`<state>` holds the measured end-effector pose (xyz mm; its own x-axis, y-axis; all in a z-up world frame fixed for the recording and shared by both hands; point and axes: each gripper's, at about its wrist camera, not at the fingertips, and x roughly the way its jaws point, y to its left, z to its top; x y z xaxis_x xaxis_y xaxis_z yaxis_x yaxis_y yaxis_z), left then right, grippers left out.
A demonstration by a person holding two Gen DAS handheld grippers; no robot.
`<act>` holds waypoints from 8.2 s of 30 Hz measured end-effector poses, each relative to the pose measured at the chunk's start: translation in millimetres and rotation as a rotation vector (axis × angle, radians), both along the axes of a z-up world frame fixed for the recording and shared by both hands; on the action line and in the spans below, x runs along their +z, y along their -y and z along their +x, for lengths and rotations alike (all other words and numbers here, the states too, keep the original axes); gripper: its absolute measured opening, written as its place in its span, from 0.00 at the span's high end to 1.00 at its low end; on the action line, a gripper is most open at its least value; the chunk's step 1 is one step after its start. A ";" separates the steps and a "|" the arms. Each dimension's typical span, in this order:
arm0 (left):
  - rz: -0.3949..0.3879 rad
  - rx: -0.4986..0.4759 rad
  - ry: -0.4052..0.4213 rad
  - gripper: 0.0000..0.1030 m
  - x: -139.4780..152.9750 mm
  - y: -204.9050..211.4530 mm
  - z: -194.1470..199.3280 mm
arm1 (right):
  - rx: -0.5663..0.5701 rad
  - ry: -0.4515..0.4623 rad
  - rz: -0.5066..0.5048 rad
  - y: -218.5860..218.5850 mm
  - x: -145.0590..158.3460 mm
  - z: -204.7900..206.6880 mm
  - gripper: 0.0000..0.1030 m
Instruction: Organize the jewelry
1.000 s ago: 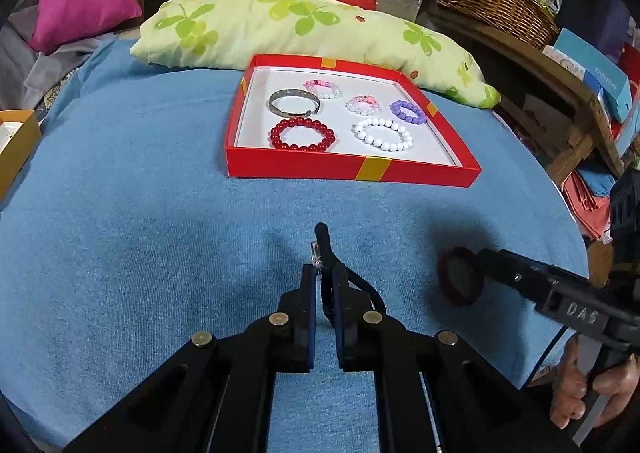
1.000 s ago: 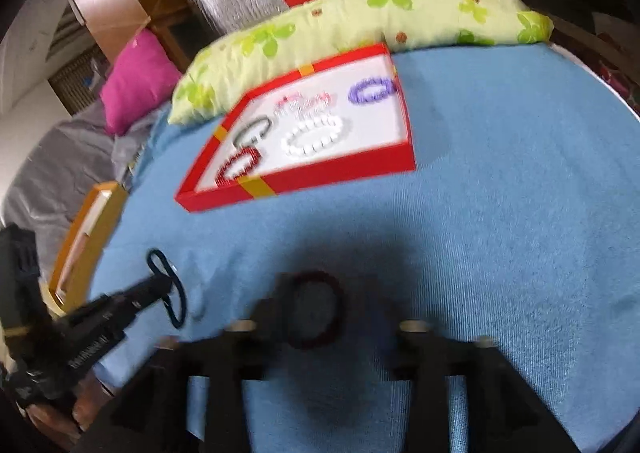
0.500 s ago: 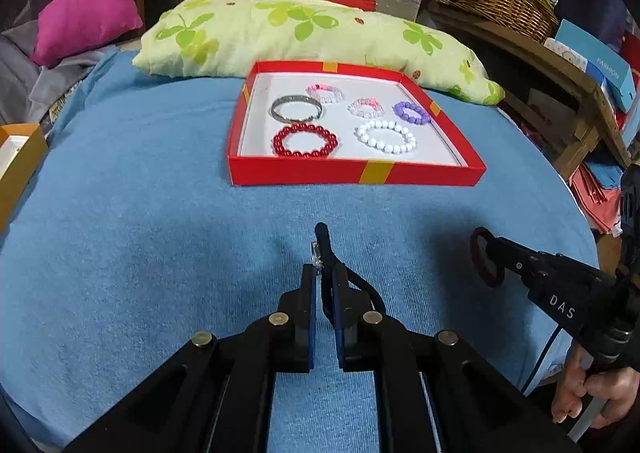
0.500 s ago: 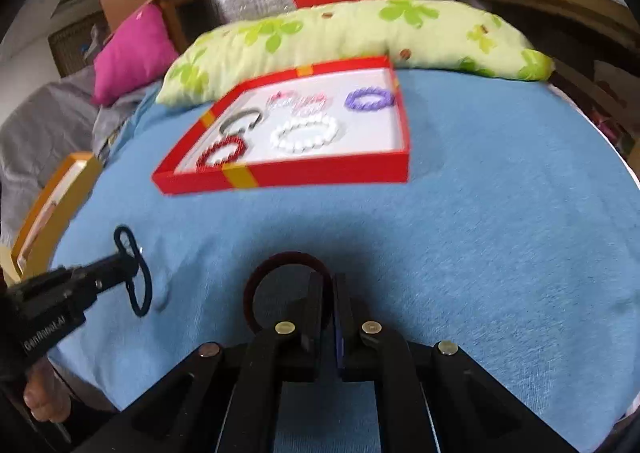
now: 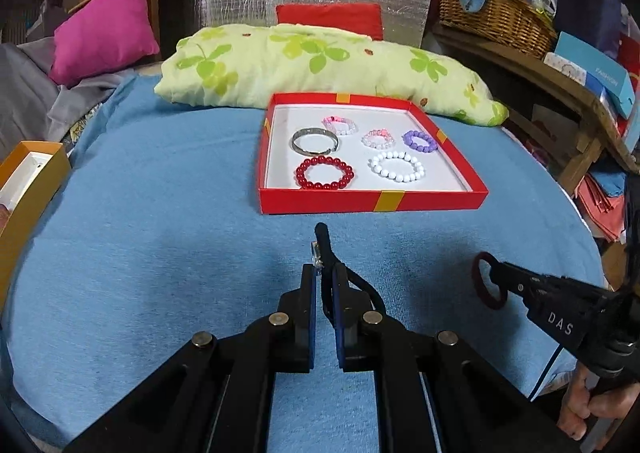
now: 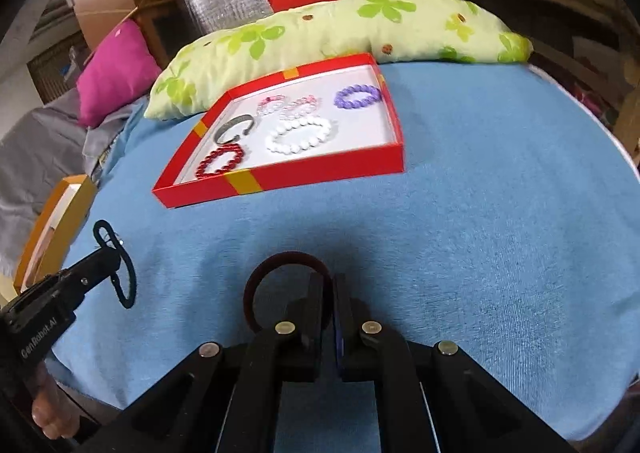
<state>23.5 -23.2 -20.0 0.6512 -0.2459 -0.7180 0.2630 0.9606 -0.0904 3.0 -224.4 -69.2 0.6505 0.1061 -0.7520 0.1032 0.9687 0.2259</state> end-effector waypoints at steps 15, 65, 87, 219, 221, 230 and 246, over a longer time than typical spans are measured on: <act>-0.004 0.083 0.017 0.92 4.4 -32.3 4.7 | 0.131 0.159 0.014 -59.5 70.9 11.9 0.95; 0.073 -0.127 -0.041 0.59 -13.9 103.7 181.9 | 0.022 0.035 0.158 53.8 -0.2 124.0 0.92; 0.167 0.016 0.044 0.31 15.0 44.7 113.9 | -0.001 0.108 0.158 53.3 35.9 101.3 0.88; 0.155 0.201 0.125 0.23 37.3 -2.9 -5.9 | 0.074 0.122 -0.121 -5.6 56.3 -7.3 0.42; 0.155 0.200 0.125 0.23 37.3 -2.8 -6.0 | 0.074 0.122 -0.122 -5.8 56.7 -7.5 0.42; 0.157 0.199 0.123 0.23 36.3 -2.9 -5.9 | 0.074 0.119 -0.120 -5.6 56.5 -6.5 0.42; 0.157 0.196 0.120 0.23 35.3 -2.4 -4.9 | 0.072 0.122 -0.119 -4.8 55.4 -6.1 0.42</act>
<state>18.6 -20.7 15.3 0.7580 0.0013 -0.6523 0.0710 0.9939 0.0845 -3.1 -219.7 -13.7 0.7314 0.0701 -0.6784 0.0117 0.9933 0.1153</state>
